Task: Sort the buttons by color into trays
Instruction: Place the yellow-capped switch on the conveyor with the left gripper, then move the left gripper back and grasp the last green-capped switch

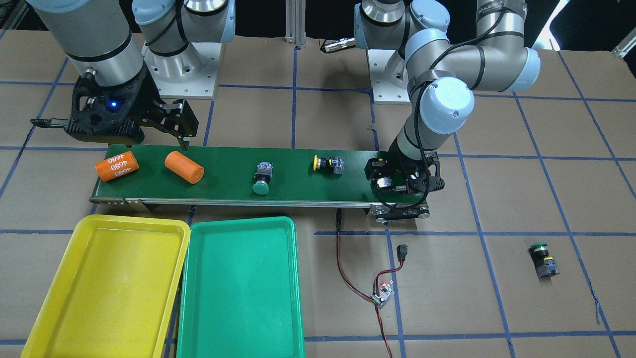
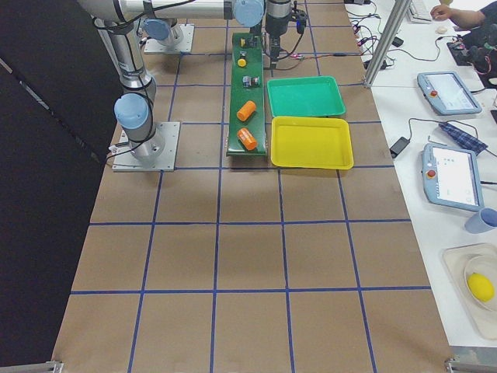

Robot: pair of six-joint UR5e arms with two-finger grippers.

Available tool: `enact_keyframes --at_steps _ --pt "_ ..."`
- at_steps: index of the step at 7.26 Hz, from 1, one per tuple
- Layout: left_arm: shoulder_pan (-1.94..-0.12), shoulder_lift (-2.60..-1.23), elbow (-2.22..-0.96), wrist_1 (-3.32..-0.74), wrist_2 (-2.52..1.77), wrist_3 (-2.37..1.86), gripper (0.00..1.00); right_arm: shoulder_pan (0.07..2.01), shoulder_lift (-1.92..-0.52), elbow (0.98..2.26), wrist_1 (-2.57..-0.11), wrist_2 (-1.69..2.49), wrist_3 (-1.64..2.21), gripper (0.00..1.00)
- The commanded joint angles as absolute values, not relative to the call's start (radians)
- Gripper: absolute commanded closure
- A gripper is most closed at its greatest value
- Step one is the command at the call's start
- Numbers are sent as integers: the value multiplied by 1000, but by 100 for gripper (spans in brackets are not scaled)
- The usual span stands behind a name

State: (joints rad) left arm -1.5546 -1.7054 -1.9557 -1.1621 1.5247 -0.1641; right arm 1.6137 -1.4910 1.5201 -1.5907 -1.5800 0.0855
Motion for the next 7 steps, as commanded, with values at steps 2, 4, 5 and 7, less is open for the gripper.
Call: enact_keyframes --at_steps 2,4,5,7 --pt "-1244 -1771 -1759 -1284 1528 168 0 1614 -1491 1520 -1591 -1580 84 0" --pt "-1036 -1979 -1621 -1211 1516 444 0 1614 -1491 1520 -1591 -1580 84 0" --pt "-1025 -2093 -1517 -1153 1523 478 0 1614 -1491 1520 -1591 -1580 84 0" --pt "-1023 -2239 -1348 -1149 1526 564 0 1614 -1491 1520 -1591 -1580 84 0"
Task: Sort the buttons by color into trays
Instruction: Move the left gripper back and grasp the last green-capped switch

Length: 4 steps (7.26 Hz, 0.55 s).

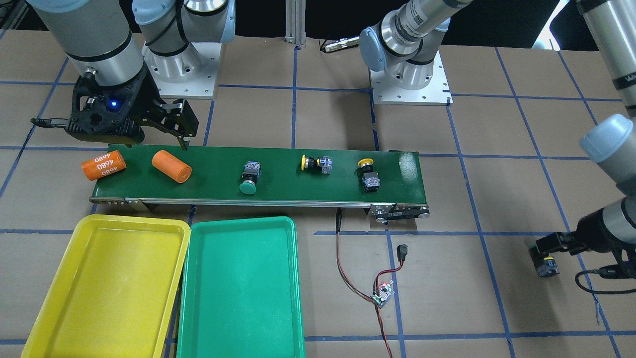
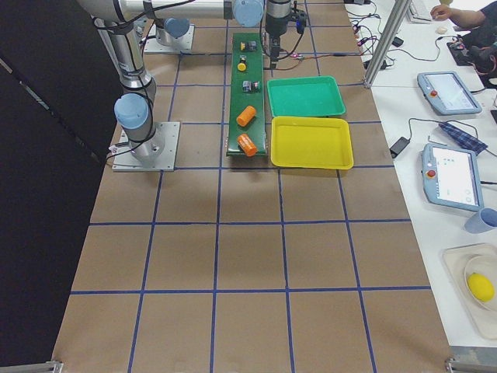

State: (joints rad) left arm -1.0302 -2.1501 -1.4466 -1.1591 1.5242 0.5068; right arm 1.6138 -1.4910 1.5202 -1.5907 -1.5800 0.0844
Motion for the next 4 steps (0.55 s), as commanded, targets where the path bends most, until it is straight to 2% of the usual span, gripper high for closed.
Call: enact_keyframes --at_steps 1,3,4 --pt "-1023 -2261 -1347 -1149 1525 563 0 1614 -1491 1520 -1589 -1580 84 0" --pt "-1023 -2250 -1452 -1126 1520 554 0 1614 -1491 1520 -1588 -1580 84 0" --pt "-1023 -2235 -1526 -1044 1525 564 4 1615 -1491 1522 -1588 -1577 93 0"
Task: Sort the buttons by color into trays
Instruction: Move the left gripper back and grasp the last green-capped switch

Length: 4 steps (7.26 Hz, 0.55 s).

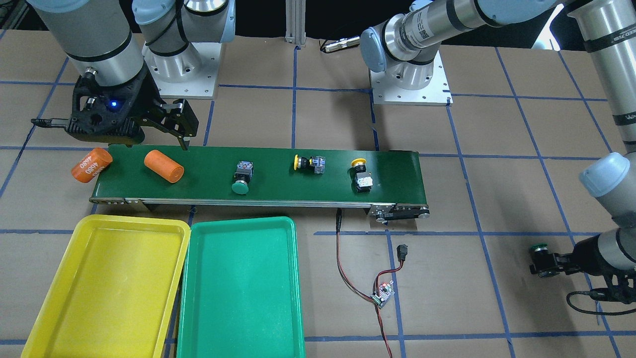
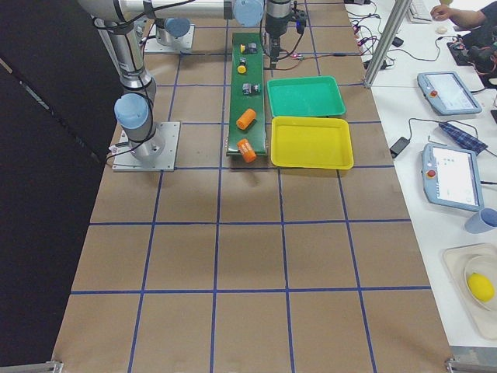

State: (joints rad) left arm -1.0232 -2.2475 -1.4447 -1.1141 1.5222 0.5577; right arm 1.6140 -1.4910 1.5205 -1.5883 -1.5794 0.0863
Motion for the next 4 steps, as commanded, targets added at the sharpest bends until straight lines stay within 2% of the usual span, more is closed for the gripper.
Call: enact_keyframes --at_steps 1,2,4 --pt "-1023 -2221 -1540 -1029 1535 587 62 1614 -1491 1529 -1588 -1580 95 0" --pt "-1023 -2206 -1540 -1031 1583 584 98 1614 -1493 1538 -1588 -1582 94 0" --pt "-1038 -2162 -1542 -1045 1589 580 100 1614 -1494 1540 -1588 -1582 94 0"
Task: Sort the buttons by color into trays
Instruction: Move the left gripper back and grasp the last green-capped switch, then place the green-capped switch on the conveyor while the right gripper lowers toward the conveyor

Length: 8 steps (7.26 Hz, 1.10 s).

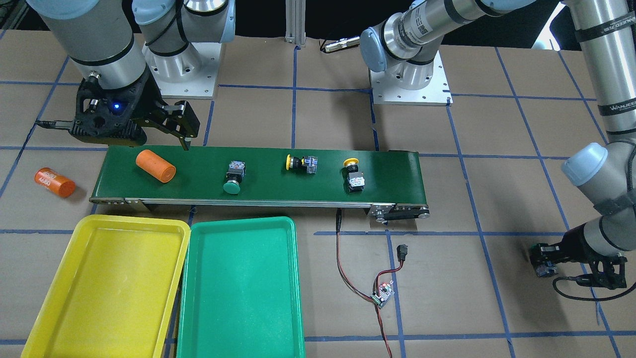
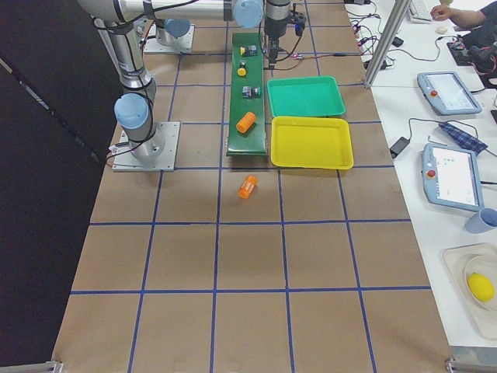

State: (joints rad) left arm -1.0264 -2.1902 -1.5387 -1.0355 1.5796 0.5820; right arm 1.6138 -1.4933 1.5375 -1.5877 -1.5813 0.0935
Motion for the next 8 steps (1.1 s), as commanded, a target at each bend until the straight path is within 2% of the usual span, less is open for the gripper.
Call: enact_keyframes --at_steps 1,4,8 --pt "-1063 -2119 -1542 -1114 1591 549 100 1614 -1494 1540 -1588 -1582 94 0" --pt "-1246 -1920 -1607 -1286 1582 276 100 1614 -1491 1539 -1598 -1566 97 0" --pt "-1543 -1706 -1829 -1278 1589 -119 100 1618 -1456 1580 -1601 -1577 94 0"
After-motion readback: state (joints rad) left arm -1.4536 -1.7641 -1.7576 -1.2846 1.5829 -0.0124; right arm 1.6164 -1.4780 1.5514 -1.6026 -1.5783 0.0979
